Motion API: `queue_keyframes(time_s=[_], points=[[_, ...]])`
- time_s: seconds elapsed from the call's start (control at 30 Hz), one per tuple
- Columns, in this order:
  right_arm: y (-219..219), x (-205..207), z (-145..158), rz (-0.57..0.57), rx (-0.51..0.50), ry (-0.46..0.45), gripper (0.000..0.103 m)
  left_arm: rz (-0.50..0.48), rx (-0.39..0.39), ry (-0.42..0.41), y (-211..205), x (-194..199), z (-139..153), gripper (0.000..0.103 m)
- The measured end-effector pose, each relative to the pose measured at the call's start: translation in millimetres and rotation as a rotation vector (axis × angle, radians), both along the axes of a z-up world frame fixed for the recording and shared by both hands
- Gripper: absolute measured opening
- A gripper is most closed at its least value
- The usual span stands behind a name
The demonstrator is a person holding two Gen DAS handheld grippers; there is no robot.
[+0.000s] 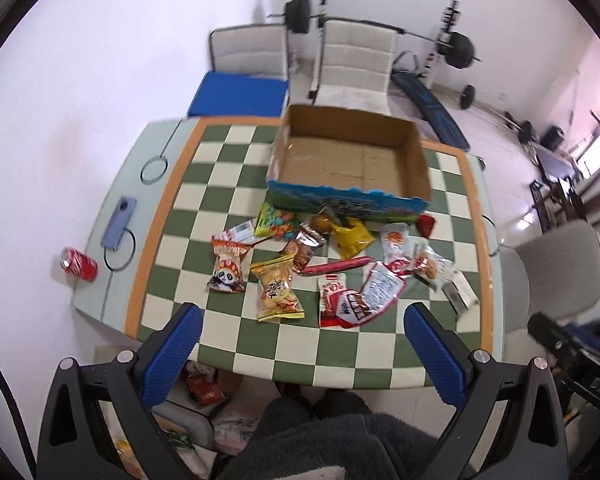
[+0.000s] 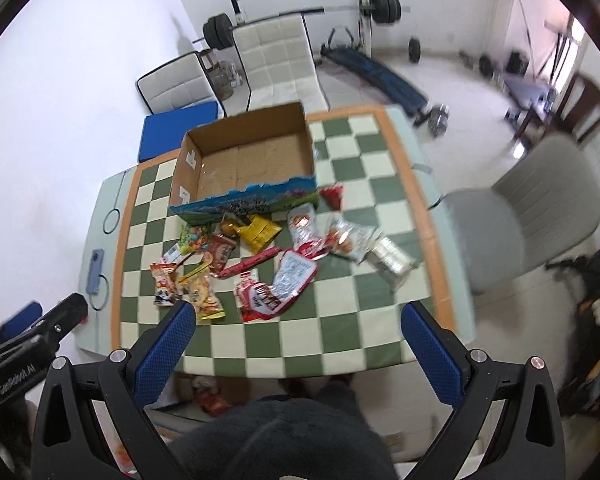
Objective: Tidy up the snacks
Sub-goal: 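Grasp the yellow cracker bag with left tool while right tool grasps white-red spicy packet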
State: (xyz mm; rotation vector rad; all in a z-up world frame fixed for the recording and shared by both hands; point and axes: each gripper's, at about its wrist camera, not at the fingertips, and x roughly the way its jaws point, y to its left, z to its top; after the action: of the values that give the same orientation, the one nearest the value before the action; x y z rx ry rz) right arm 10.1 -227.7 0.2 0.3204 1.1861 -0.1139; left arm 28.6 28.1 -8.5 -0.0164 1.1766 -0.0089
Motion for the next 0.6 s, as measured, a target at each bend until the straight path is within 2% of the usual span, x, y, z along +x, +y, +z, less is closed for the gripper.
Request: queue_keyframes(time_s=[0.13,0.27,0.33,0.47,0.6], points=[[-8,22,-76,-0.03,0.101,0.117,0.103,0.068,0.03,0.066,27,25,-46,0.103],[-8,48,-160,-0.073,0.202,0.246,0.103,0.123,0.037,0.183,53,47,-105,0.103],[-4,59,-207,-0.099,0.228,0.314,0.103,0.154,0.012,0.244,68,57,-136,0.103],[4,80,-286,-0.152,0.285,0.393,0.103,0.229,-0.043,0.353,91,74,-196,0.103],[15,105,-341,-0.189,0.288,0.442,0.103,0.277,-0.112,0.463,102,89,-253,0.103]])
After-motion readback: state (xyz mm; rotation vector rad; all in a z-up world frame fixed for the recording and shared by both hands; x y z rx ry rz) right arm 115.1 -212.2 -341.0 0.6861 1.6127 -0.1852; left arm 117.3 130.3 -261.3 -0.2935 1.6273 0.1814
